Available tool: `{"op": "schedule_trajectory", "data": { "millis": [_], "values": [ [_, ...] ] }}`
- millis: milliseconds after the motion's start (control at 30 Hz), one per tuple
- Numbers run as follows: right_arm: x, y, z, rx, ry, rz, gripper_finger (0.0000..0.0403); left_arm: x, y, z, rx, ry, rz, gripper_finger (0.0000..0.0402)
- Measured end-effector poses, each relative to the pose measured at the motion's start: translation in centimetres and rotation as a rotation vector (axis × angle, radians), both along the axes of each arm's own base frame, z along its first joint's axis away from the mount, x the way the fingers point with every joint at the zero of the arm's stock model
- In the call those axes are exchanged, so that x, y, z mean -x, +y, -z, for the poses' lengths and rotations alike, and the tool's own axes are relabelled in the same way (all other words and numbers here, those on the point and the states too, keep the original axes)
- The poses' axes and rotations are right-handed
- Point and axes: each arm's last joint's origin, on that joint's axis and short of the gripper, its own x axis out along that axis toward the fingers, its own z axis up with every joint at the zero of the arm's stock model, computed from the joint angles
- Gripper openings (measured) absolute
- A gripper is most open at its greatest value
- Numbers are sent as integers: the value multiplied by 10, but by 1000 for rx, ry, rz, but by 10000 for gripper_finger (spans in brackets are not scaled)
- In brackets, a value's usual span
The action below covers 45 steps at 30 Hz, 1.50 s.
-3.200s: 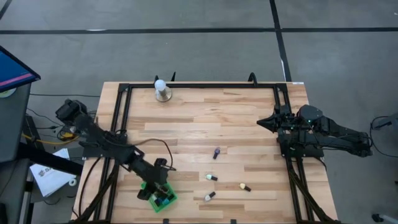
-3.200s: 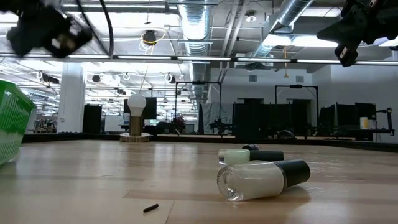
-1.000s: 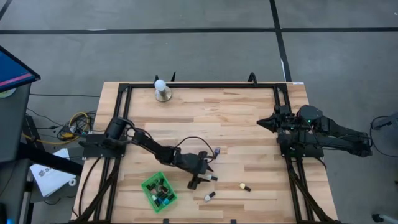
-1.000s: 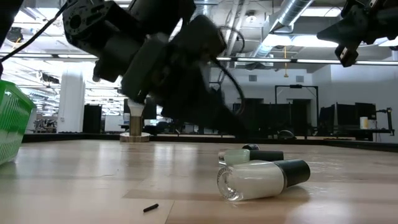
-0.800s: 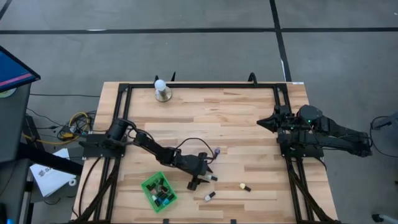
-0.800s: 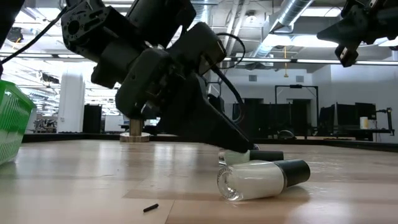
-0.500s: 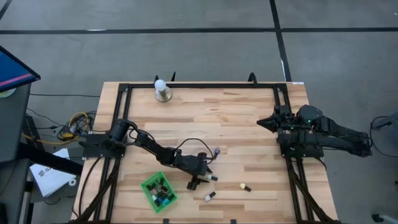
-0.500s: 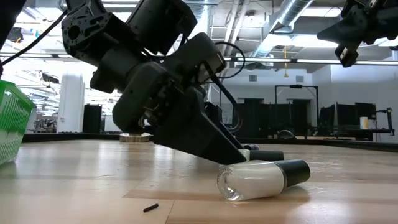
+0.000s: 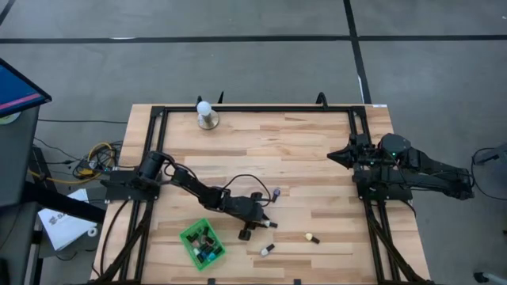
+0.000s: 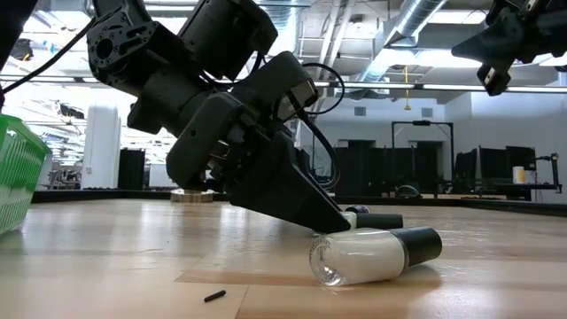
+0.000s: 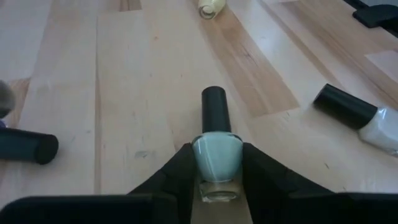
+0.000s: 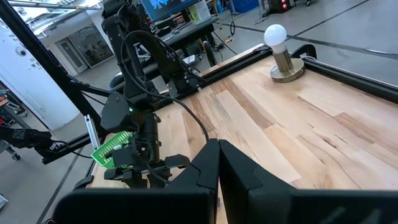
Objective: Pick & Place Nail Polish
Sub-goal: Put the top black white nail polish into the green basket
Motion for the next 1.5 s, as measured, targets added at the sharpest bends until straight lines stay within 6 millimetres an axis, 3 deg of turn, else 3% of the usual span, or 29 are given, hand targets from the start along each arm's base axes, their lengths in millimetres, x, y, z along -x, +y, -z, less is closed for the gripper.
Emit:
{"op": "schedule_trajectory", "data": {
  "millis": [233, 400, 600, 767, 900, 1067, 1333, 1500],
  "values": [
    [0, 0, 0, 0, 0, 0, 0, 3, 5, -6, -35, 13, 10, 97],
    [0, 0, 0, 3, 1, 16, 0, 14, 17, -24, -72, 67, 1, 97],
    [0, -2, 0, 4, -4, 32, 0, 34, 26, -71, -85, 108, -38, 97],
    [0, -3, -1, 5, -7, 50, 0, 69, 24, -116, 8, 209, -131, 97],
    [1, -4, -1, 6, -6, 66, 0, 103, 13, -149, 101, 246, -242, 97],
    [1, -5, -1, 5, -5, 77, 0, 143, -10, -168, 210, 305, -349, 97],
    [1, -5, -1, 5, -6, 81, 0, 183, -52, -168, 449, 464, -453, 97],
    [1, -5, -1, 6, -6, 81, 0, 197, -62, -165, 488, 510, -536, 97]
  ]
}}
